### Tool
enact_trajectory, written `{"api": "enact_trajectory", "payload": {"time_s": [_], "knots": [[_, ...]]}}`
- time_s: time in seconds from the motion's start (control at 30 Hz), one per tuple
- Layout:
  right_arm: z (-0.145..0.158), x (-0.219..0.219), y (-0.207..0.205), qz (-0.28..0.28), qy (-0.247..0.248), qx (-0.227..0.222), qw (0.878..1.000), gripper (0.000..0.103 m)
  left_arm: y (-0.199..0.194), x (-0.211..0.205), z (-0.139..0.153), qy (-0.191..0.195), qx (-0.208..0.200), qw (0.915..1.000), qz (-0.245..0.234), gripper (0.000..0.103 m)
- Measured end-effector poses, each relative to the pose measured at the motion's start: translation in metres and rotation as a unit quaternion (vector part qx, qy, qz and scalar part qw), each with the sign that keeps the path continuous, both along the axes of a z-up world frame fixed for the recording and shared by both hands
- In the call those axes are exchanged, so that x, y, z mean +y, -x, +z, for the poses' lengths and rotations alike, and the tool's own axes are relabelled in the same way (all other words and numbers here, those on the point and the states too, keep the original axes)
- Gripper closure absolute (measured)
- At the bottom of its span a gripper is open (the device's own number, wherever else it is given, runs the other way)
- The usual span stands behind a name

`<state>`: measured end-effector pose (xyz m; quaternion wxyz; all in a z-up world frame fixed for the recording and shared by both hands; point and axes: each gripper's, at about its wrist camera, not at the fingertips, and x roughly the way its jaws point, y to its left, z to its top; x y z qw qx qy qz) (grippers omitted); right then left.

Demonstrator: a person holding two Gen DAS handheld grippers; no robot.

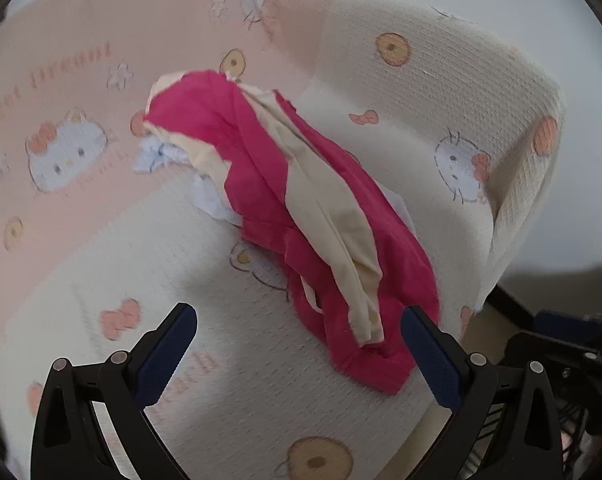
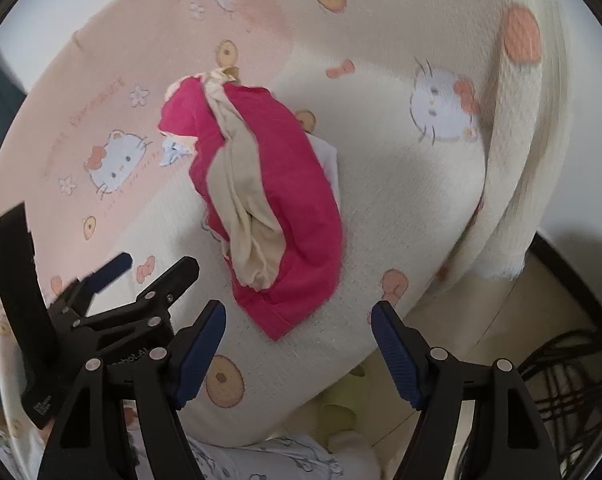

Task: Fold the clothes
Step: 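Close the left gripper on the magenta edge while the right gripper closes on the garment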

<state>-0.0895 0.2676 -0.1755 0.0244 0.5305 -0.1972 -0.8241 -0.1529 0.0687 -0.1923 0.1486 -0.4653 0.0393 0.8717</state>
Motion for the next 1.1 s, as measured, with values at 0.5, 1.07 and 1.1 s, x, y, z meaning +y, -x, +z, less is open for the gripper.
{"api": "enact_trajectory", "payload": {"time_s": [0.5, 1.07, 1.1], "knots": [[-0.040, 0.012, 0.018, -0.044, 0.026, -0.022, 0.998, 0.028, 0.015, 0.004, -0.042, 0.000, -0.044, 0.9984, 0.036, 0.000], [-0.064, -0.002, 0.040, -0.033, -0.050, 0.001, 0.998, 0.028, 0.032, 0.003, -0.080, -0.030, -0.090, 0.9942, 0.049, 0.001], [-0.066, -0.002, 0.042, -0.029, -0.046, 0.001, 0.998, 0.028, 0.032, 0.003, -0.081, -0.026, -0.087, 0.9946, 0.049, 0.002]]}}
